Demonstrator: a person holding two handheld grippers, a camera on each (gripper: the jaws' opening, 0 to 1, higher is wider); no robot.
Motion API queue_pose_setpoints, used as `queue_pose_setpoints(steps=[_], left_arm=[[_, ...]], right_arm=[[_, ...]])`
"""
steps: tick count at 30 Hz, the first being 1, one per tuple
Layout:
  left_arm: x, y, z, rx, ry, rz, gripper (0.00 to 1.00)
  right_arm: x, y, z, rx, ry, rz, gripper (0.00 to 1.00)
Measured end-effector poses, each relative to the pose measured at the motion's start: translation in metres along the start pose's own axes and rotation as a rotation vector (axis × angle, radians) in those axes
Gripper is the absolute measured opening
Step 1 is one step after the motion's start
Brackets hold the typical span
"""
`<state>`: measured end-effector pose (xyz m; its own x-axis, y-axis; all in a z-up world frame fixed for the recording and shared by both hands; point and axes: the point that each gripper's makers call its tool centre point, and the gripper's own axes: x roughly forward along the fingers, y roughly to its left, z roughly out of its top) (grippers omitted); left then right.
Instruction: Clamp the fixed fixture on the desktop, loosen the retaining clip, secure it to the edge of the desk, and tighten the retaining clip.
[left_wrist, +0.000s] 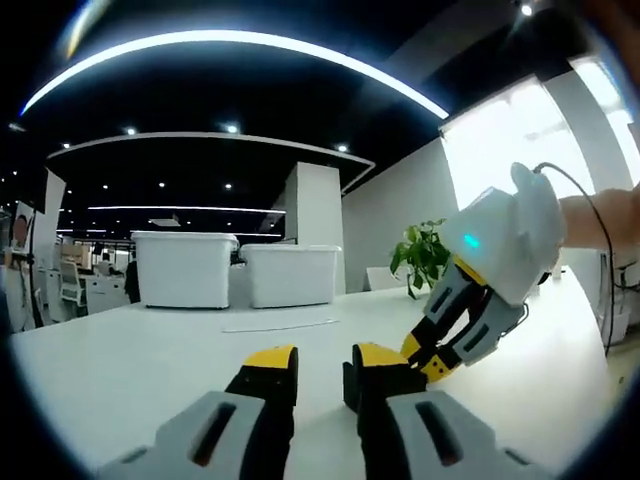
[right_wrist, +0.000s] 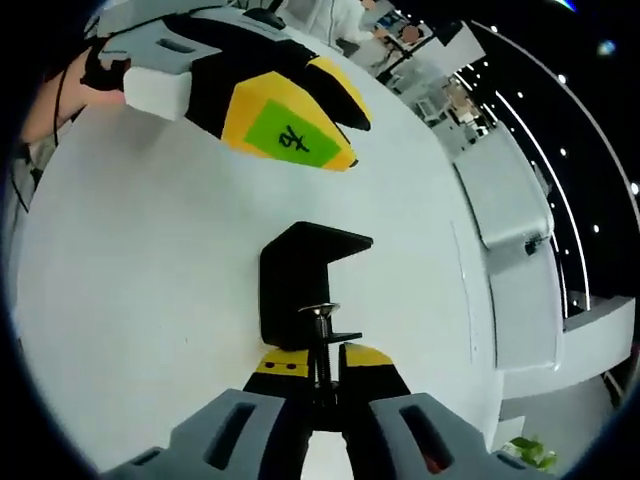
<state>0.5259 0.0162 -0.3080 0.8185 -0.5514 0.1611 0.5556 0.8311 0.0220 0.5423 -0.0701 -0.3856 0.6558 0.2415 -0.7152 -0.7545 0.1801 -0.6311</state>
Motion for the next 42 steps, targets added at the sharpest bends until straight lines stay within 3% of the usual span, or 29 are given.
queue_pose_setpoints(steps=[11, 21, 28, 33, 42], left_arm=[[-0.001, 0.001, 0.001, -0.007, -0.004, 0.008, 0.21], [0.0, 0.003, 0.001, -0.014, -0.006, 0.011, 0.21], [0.001, 0.004, 0.0, -0.014, -0.003, 0.015, 0.21], [0.001, 0.004, 0.0, -0.01, -0.002, 0.018, 0.2], [0.004, 0.001, -0.002, 0.006, 0.011, 0.01, 0.2]], right_arm=[[0.001, 0.0, -0.002, -0.028, -0.006, -0.013, 0.04], [0.0, -0.007, -0.011, -0.08, 0.0, -0.124, 0.03], [-0.005, -0.009, -0.02, -0.008, -0.017, -0.162, 0.03], [-0.017, -0.015, -0.022, 0.022, -0.06, -0.252, 0.03], [-0.036, -0.02, -0.026, 0.21, -0.159, -0.3, 0.02]])
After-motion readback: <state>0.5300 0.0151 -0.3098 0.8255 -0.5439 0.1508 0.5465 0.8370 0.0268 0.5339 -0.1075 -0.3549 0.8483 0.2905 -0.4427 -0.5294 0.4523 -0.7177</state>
